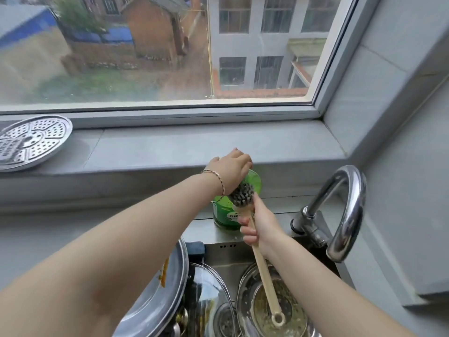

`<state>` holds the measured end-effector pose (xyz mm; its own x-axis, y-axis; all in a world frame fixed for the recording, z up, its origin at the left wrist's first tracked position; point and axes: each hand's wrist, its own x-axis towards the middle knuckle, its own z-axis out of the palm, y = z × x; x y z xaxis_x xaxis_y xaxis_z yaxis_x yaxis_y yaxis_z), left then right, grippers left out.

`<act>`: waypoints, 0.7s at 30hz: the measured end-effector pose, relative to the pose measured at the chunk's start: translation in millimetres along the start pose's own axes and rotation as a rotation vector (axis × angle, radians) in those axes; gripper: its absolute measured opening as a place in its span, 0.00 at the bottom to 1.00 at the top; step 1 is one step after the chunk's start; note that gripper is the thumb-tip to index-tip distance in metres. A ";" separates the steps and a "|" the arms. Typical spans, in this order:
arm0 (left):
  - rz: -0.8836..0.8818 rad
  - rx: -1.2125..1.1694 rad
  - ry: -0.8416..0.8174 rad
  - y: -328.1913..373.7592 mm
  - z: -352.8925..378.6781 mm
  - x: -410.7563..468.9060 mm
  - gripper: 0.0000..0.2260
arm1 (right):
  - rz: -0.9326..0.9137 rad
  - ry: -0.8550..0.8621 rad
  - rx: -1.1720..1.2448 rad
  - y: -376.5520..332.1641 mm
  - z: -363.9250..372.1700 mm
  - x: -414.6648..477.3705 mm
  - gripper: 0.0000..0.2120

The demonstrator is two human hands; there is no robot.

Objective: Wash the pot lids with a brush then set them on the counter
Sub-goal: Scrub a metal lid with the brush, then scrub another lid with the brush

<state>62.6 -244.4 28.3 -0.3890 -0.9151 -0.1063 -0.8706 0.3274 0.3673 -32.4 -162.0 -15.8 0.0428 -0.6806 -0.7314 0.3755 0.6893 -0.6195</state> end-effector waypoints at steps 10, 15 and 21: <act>-0.212 -0.474 0.369 -3.4 6.0 -70.4 0.19 | -0.112 0.055 -0.267 23.3 -21.2 -46.8 0.19; -1.010 -1.340 0.259 -34.3 88.0 -202.2 0.08 | -0.128 0.109 -0.564 67.6 -48.4 -68.7 0.22; -1.610 -1.661 0.384 -75.1 137.0 -306.4 0.17 | -0.144 0.167 -0.782 112.4 -68.5 -80.8 0.20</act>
<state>205.9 43.6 -93.3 0.3256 -0.1983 -0.9245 0.6652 -0.6468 0.3730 -57.1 -12.5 -45.8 -0.1188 -0.7727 -0.6236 -0.3912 0.6137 -0.6858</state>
